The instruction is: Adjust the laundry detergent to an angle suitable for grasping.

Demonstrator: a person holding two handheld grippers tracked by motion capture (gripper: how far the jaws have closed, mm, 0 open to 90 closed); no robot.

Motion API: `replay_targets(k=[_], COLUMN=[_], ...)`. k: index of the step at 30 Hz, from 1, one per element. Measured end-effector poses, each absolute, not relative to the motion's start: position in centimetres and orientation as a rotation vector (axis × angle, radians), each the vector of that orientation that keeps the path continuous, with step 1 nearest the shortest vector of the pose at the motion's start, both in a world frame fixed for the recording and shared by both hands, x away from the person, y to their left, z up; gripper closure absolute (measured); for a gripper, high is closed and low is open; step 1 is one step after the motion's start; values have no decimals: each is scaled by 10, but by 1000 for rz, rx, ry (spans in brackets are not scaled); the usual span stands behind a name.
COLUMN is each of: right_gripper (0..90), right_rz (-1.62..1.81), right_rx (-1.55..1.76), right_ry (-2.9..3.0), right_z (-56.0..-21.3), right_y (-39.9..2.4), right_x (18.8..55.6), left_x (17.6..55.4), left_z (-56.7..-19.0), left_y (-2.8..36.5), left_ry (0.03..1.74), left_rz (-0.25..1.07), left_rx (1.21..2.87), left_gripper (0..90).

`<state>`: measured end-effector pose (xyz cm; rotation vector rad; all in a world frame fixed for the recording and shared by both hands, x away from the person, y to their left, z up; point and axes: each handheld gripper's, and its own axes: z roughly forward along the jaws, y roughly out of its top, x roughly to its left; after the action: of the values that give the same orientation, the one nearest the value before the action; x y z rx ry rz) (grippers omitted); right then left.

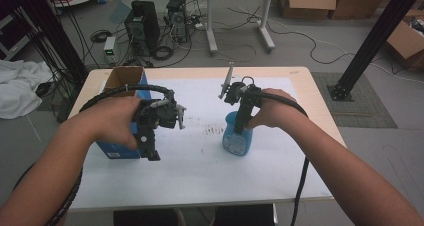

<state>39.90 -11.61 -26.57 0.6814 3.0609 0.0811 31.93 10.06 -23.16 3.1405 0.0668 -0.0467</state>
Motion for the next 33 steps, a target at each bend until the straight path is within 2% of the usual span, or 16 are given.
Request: replay_targets(k=[33], right_gripper=[78], right_rz=[125], right_rx=[470], right_ry=[3046], right_z=[-229], right_y=[-124], right_x=[401], left_x=[326], left_z=[-238], left_y=[100], left_ry=[68], left_rz=[-68], left_rx=[3134], left_gripper=[1])
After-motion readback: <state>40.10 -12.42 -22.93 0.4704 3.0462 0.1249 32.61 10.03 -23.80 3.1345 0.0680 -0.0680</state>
